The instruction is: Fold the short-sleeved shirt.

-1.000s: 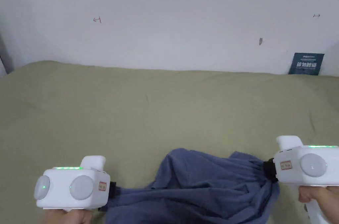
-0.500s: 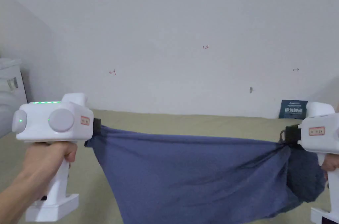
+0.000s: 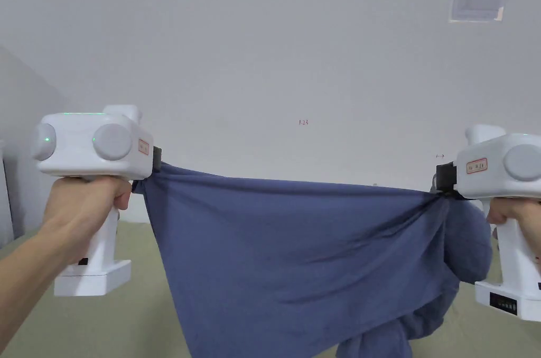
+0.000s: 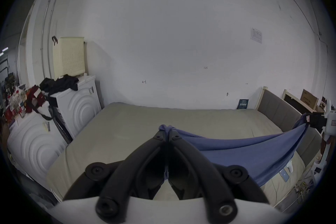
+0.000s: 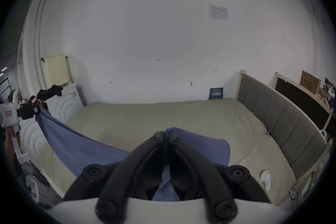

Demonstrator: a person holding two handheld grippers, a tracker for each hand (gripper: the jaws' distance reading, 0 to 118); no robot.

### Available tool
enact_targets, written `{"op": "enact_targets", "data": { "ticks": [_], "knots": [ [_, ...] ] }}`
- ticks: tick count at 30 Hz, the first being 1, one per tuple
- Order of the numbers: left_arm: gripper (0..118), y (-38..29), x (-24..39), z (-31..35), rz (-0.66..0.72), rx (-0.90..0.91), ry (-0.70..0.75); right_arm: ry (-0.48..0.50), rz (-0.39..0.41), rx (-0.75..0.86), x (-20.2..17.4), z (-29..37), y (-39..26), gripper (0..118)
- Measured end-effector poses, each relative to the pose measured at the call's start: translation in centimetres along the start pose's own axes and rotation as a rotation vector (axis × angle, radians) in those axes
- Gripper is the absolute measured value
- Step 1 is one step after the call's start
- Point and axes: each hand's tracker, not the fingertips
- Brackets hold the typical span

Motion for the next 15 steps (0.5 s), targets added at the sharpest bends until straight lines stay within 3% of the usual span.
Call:
{"op": "enact_targets", "data": {
  "ticks": [15],
  "knots": [
    [0, 5.0, 2.7, -13.9, -0.011, 0.051, 0.037, -0.062, 0.011, 0.021, 1.0, -15.3, 5.7, 8]
  ]
}}
